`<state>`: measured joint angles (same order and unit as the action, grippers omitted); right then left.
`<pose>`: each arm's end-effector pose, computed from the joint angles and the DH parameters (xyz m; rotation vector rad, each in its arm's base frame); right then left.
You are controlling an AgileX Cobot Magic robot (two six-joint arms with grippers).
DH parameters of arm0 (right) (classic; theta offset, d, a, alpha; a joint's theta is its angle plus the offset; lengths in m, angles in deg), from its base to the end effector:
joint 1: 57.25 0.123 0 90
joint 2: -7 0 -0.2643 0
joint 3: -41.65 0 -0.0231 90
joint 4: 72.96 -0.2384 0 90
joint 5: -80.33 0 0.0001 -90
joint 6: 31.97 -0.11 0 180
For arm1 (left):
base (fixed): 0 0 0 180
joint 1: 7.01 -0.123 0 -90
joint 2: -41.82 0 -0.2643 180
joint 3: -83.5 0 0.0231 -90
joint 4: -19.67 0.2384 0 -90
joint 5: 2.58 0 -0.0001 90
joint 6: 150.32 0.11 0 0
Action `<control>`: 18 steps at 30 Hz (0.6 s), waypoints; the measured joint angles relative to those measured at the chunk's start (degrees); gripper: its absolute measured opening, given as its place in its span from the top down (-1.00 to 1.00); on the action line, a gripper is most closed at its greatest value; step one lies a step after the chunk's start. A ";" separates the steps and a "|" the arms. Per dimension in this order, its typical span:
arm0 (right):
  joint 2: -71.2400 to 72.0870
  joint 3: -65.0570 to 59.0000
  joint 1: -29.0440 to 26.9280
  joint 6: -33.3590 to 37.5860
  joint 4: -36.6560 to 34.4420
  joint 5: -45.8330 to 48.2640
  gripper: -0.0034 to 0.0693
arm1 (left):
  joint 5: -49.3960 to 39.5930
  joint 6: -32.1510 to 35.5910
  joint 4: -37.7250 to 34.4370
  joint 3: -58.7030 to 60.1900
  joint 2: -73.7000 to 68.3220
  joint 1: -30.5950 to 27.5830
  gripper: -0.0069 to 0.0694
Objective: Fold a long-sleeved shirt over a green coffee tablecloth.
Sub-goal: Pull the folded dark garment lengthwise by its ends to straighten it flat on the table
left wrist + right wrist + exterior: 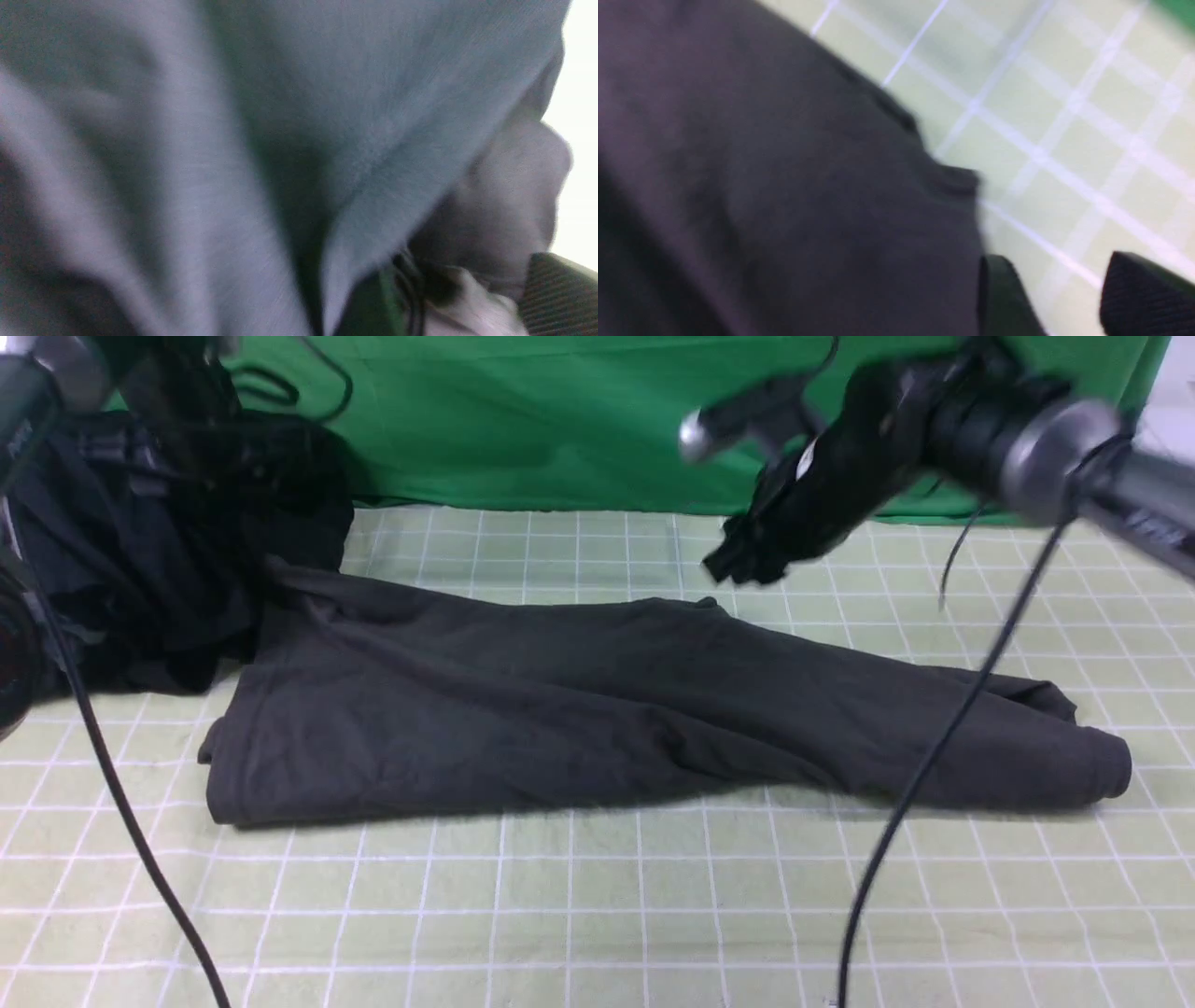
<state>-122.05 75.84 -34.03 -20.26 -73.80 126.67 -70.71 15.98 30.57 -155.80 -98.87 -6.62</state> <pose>0.4359 0.1883 0.2453 -0.7329 2.3558 0.1045 0.4923 0.0160 0.2559 -0.2704 2.5727 0.1657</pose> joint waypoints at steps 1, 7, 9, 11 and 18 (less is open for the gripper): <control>1.77 0.39 -0.16 0.00 0.83 1.66 0.25 | -0.26 1.79 -2.39 -0.73 0.68 -0.07 -0.37; 11.49 1.17 -7.51 0.00 3.23 15.01 0.86 | -0.99 8.22 -16.35 1.40 9.43 0.73 0.43; 12.47 0.82 -12.08 0.00 2.60 19.96 0.91 | -0.96 10.24 -17.24 6.87 13.57 2.29 0.69; 12.83 -0.43 -15.92 0.28 0.83 21.39 0.92 | -0.90 11.05 -16.74 12.09 16.54 3.79 0.77; 11.01 -13.45 -25.98 7.64 -8.82 20.45 0.53 | 3.22 11.17 -14.07 41.66 23.32 10.58 0.84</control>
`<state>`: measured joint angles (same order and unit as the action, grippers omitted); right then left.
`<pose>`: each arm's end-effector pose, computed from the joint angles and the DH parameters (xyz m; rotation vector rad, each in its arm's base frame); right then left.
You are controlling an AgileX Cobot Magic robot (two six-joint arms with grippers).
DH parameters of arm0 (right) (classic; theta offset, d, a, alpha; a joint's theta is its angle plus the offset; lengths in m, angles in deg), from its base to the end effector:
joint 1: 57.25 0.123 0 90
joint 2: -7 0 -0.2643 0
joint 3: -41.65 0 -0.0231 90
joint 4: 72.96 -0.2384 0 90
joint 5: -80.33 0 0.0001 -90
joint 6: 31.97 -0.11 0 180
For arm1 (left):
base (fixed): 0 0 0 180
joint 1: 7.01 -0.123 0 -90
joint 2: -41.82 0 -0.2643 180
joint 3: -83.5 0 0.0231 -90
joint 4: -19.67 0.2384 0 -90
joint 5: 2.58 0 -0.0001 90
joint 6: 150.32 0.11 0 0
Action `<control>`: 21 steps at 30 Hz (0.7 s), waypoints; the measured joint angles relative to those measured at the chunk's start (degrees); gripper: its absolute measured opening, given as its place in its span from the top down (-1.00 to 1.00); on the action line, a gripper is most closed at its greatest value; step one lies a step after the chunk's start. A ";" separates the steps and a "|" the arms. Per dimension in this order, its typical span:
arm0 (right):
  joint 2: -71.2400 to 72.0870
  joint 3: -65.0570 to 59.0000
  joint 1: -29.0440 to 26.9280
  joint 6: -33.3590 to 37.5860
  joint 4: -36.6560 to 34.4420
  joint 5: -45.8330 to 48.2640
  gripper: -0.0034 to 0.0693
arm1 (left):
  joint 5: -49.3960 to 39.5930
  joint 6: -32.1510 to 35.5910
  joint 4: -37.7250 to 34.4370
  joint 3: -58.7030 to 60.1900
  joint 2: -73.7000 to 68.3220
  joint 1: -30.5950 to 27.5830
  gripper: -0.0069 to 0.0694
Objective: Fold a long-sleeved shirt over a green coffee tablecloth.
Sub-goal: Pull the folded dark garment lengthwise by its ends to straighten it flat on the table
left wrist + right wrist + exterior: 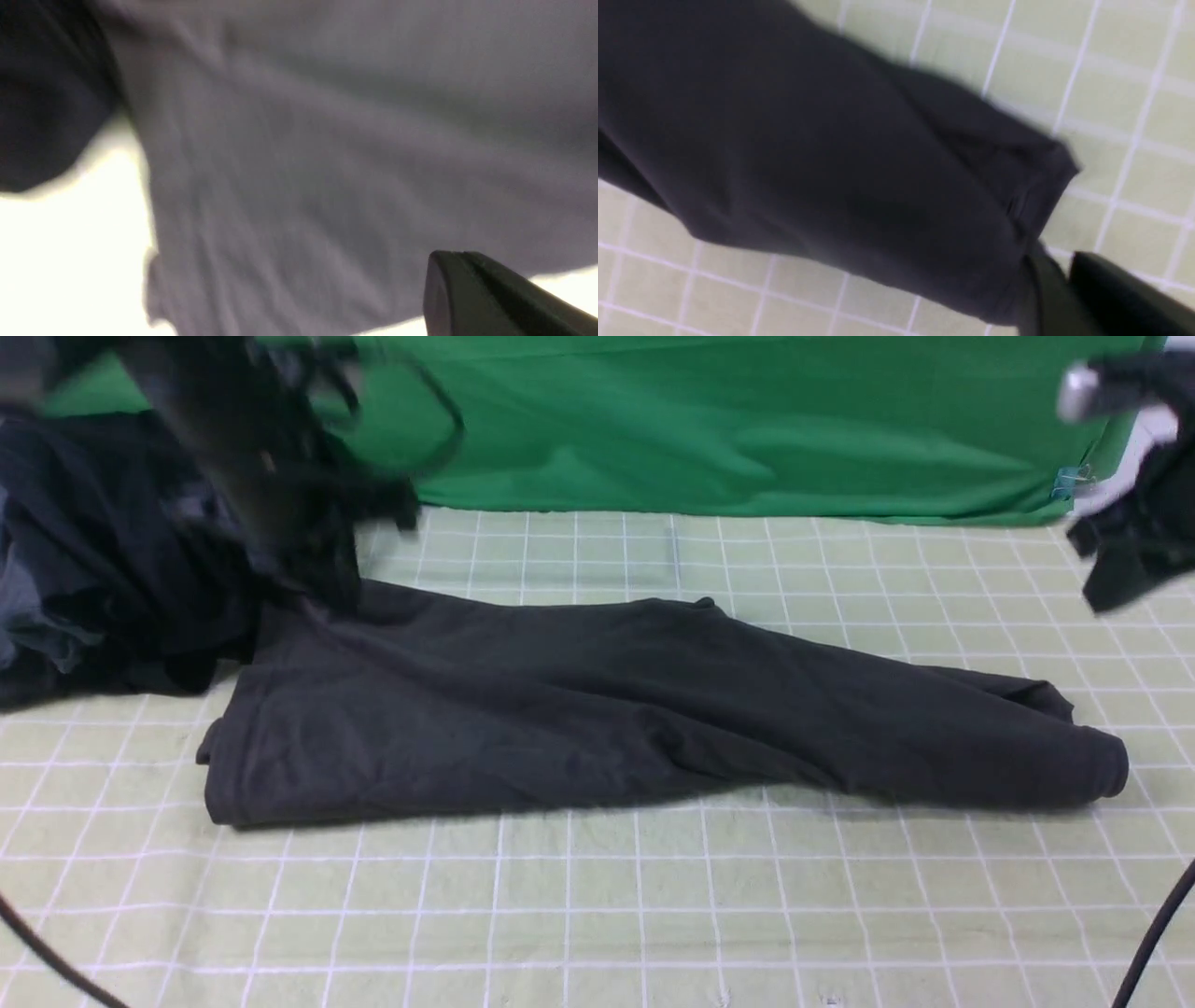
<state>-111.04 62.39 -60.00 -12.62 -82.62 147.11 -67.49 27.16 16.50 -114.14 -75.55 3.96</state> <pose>0.3943 -0.0019 0.2445 -0.3461 2.8131 0.1530 0.3813 -0.0795 0.2342 0.1881 2.8730 -0.1218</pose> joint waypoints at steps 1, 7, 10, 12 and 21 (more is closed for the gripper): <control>-0.66 -0.65 -0.29 0.27 -0.22 -0.75 0.44 | 1.23 0.00 0.06 2.53 -0.08 0.38 0.83; -5.74 -2.25 -0.83 2.58 -1.58 -4.54 -0.29 | 8.05 -1.92 3.17 14.71 -1.55 0.88 0.83; -9.23 -2.25 -0.76 3.29 -2.34 -6.90 -0.49 | 11.56 -3.35 6.83 18.59 -2.06 0.20 0.83; -10.49 -2.25 -0.76 3.29 -2.43 -7.10 -0.49 | 12.47 -3.48 6.89 19.17 -2.06 -0.22 0.83; -13.14 -2.20 -0.76 3.38 -2.75 -3.09 0.57 | 13.94 -4.64 7.00 19.25 -2.00 -1.70 0.83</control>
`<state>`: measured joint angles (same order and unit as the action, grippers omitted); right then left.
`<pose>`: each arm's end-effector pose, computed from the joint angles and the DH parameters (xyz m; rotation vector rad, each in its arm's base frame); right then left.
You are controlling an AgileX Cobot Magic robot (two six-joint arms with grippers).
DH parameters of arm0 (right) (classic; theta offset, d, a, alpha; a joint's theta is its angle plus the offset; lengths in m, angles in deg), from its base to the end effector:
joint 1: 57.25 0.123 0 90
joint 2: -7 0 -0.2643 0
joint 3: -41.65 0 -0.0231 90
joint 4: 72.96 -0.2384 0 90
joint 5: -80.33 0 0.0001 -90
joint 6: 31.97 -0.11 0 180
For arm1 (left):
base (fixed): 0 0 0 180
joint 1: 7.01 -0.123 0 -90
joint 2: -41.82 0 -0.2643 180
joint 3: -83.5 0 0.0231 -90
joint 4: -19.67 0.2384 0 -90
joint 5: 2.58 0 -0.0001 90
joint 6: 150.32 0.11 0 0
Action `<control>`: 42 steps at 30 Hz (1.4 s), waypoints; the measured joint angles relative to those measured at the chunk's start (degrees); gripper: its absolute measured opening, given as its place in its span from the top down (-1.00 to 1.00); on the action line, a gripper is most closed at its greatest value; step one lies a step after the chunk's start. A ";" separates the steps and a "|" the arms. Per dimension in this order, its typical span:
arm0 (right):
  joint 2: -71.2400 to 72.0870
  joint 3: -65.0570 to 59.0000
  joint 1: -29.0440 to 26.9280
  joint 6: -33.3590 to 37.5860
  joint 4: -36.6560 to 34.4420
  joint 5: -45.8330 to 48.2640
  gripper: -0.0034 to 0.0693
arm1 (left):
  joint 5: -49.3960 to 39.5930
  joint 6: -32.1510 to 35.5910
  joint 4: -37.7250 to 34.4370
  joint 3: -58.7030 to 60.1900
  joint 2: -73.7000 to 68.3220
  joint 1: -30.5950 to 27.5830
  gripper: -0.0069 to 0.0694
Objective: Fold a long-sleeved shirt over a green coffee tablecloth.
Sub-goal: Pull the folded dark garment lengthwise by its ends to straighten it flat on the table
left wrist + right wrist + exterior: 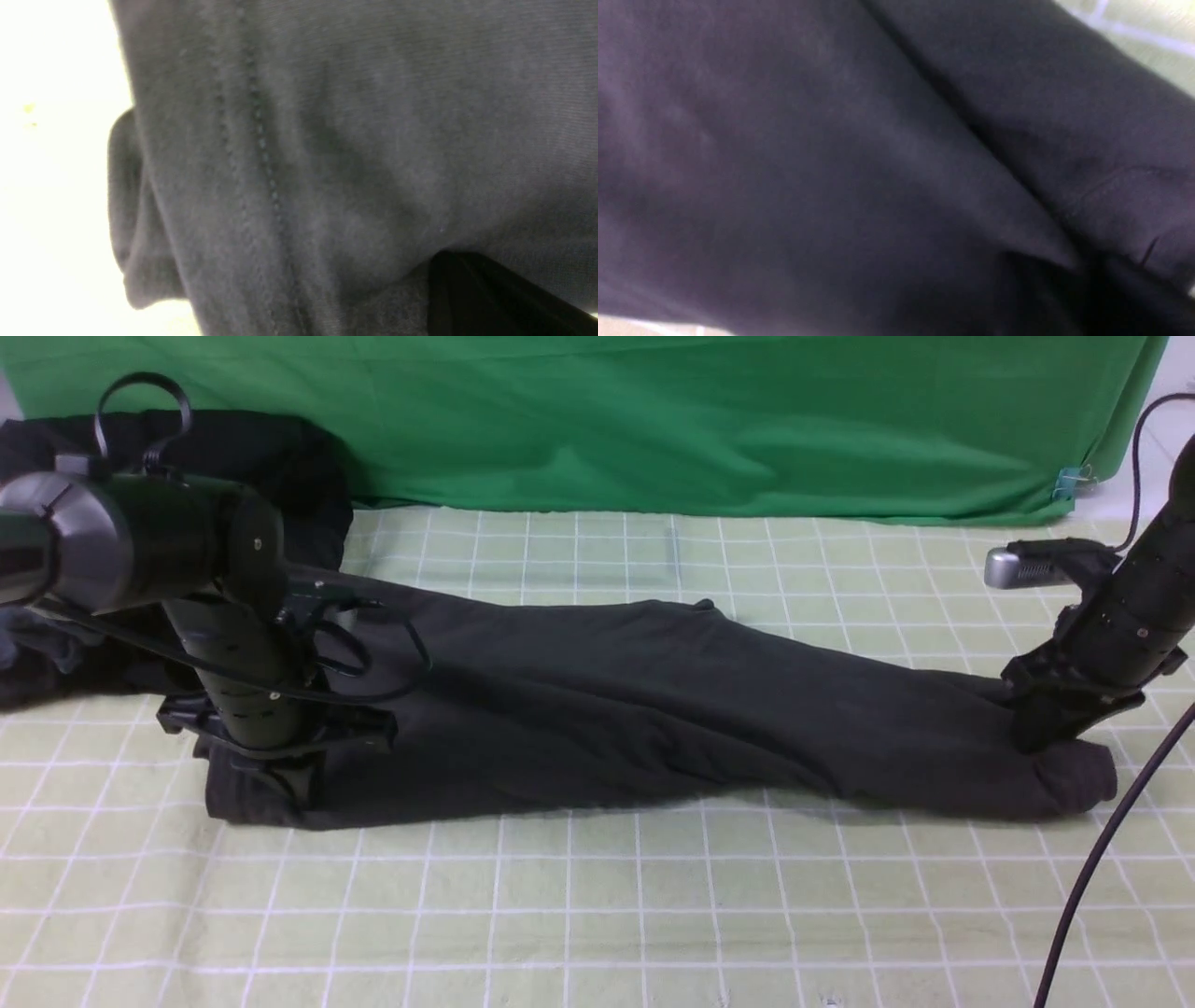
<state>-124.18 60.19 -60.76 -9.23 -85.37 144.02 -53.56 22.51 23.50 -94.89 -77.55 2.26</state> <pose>0.4113 -0.0040 0.1438 -0.3702 3.0001 0.2692 0.3575 -0.0526 0.1417 0.1124 2.9924 0.0513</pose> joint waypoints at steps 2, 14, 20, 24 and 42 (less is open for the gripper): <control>0.07 0.60 0.05 -0.51 0.00 0.01 0.79 | 0.00 -0.14 0.00 0.00 0.00 -0.09 0.83; 1.00 8.84 0.10 -0.75 2.85 -0.65 0.82 | 0.06 0.11 0.06 0.00 0.04 -0.15 0.83; -1.81 9.79 0.10 -0.98 3.87 -5.12 0.75 | 0.06 0.23 0.06 0.00 0.04 -0.15 0.83; -2.30 11.22 0.10 -3.95 5.74 -6.93 0.25 | 0.06 0.26 0.06 0.00 0.04 -0.19 0.83; 10.19 3.21 -4.32 -14.12 8.14 5.90 0.00 | -5.17 0.05 3.57 0.11 11.90 -0.56 0.83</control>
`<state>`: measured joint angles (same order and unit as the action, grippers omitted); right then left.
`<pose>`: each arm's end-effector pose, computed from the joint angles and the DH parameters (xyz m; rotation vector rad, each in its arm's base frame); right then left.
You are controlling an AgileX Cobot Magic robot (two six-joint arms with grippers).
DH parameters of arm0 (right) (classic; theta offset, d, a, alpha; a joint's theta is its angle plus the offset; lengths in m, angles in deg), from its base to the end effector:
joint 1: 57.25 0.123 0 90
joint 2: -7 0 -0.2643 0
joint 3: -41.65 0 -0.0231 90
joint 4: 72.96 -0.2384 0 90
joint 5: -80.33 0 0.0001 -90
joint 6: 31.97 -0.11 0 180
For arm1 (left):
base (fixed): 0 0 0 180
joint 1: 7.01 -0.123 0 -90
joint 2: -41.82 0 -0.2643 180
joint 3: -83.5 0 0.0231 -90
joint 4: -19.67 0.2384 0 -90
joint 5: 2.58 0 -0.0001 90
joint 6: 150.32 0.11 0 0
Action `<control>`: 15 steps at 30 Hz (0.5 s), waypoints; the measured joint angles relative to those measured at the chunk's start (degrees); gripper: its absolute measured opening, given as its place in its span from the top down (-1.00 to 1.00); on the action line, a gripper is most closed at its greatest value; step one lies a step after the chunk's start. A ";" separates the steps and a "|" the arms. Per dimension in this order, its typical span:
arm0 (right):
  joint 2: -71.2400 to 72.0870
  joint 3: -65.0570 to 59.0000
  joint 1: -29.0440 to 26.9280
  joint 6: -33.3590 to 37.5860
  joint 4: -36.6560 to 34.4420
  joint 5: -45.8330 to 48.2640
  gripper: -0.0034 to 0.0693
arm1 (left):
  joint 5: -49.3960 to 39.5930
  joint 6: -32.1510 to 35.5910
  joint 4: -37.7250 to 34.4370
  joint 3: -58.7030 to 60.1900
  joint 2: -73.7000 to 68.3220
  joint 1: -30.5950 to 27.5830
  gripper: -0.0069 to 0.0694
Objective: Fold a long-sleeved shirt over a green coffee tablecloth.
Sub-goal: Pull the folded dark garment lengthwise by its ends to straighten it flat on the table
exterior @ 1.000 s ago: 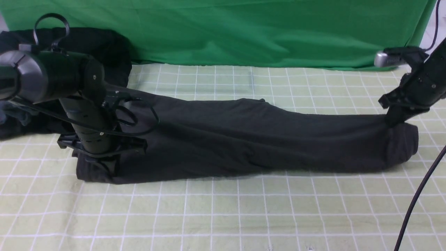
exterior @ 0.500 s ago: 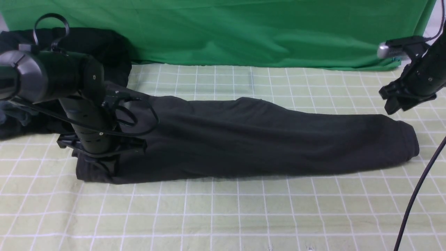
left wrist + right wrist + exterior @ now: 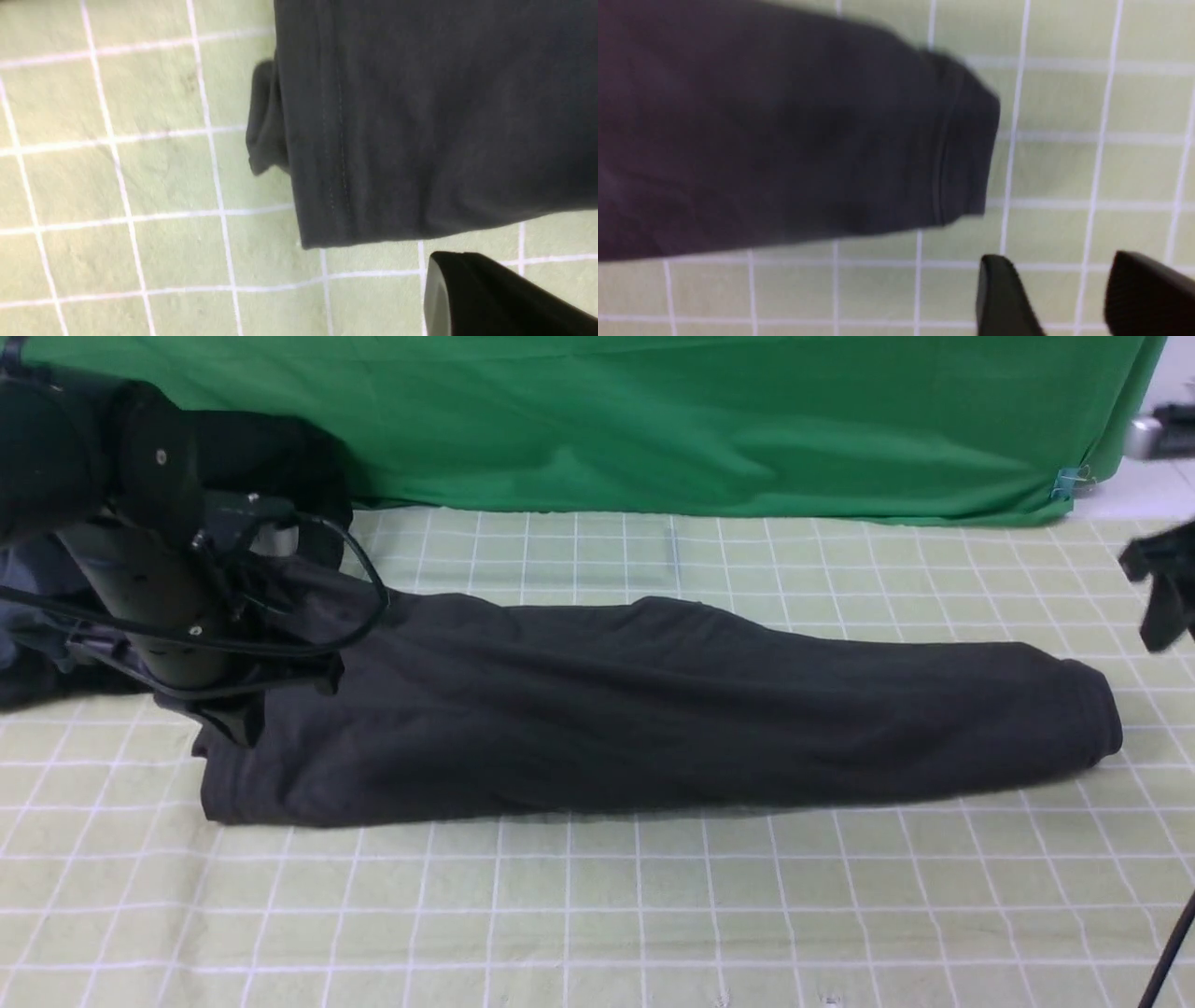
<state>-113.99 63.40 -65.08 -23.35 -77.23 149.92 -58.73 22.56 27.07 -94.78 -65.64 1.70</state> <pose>0.3937 -0.0464 0.2264 0.0079 2.9377 0.0642 0.3379 -0.0399 0.2129 0.1233 2.8675 0.1149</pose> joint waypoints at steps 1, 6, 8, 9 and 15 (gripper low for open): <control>0.00 -0.31 -0.11 0.11 0.00 0.00 -0.01 | 0.19 -0.23 0.10 0.00 -0.14 0.00 0.83; 0.00 -6.45 -0.68 1.92 -3.36 -2.09 -0.38 | 3.07 -3.61 1.22 0.00 -2.66 -2.78 0.83; -0.06 -7.14 -0.53 2.84 -4.52 -3.26 -0.43 | 3.93 -3.69 0.67 0.00 -3.83 -4.57 0.81; -0.06 -7.29 -0.37 3.10 -4.82 -3.57 -0.45 | 4.20 -3.54 0.34 0.00 -4.45 -5.36 0.78; -1.32 -7.30 0.30 3.59 -5.63 -5.13 -0.47 | 4.42 -2.99 -1.09 0.00 -7.95 -6.78 0.26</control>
<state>-115.31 56.09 -64.78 -19.77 -82.86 144.79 -54.31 19.58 25.98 -94.78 -73.59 -5.08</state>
